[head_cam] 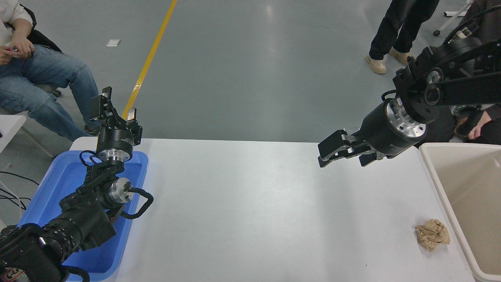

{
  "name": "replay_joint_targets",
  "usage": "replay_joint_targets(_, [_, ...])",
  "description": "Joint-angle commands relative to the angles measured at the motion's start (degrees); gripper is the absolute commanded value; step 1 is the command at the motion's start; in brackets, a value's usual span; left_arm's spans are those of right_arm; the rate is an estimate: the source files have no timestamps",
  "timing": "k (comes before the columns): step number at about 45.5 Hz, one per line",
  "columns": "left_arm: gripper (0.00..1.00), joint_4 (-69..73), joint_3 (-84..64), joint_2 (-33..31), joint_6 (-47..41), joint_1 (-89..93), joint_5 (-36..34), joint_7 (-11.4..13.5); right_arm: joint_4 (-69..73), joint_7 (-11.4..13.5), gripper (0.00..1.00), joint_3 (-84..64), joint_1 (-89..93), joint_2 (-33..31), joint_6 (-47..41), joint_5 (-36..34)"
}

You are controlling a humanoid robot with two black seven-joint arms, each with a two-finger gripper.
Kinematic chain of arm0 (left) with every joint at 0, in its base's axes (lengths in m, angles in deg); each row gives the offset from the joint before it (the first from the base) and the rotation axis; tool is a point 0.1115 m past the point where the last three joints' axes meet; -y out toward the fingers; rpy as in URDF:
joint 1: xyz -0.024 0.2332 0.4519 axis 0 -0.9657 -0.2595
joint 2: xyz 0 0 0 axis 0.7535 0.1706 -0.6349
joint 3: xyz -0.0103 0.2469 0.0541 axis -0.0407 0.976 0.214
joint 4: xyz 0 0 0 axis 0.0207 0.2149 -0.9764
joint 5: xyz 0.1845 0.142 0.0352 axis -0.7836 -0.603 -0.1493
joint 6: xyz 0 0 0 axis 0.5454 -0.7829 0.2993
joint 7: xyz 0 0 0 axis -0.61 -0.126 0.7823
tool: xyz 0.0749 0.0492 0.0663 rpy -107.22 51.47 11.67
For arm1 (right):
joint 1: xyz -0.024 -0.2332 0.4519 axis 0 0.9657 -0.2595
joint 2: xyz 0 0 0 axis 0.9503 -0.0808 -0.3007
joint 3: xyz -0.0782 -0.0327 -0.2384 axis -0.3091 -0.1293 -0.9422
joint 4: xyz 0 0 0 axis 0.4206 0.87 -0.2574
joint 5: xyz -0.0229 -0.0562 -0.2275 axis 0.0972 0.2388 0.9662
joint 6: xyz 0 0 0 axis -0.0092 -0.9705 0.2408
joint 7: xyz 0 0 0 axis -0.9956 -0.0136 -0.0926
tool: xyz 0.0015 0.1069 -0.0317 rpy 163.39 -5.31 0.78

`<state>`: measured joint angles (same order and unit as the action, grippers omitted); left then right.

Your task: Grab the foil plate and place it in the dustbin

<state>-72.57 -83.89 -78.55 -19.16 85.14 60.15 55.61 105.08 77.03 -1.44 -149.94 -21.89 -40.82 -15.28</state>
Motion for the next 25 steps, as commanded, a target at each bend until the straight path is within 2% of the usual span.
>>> replay_joint_targets(1, [1.00, 0.00, 0.00, 0.01, 0.00, 0.00, 0.00, 0.01, -0.61, 0.60, 1.00, -0.06, -1.79, 2.80, -1.75, -0.66])
replay_joint_targets(10, [1.00, 0.00, 0.00, 0.01, 0.00, 0.00, 0.00, 0.01, -5.26, 0.60, 1.00, -1.46, -0.65, 7.90, 0.01, -1.45])
replay_joint_targets(25, [1.00, 0.00, 0.00, 0.01, 0.00, -0.09, 0.00, 0.01, -6.85, 0.08, 1.00, -5.51, -1.52, 9.84, -3.50, -4.00])
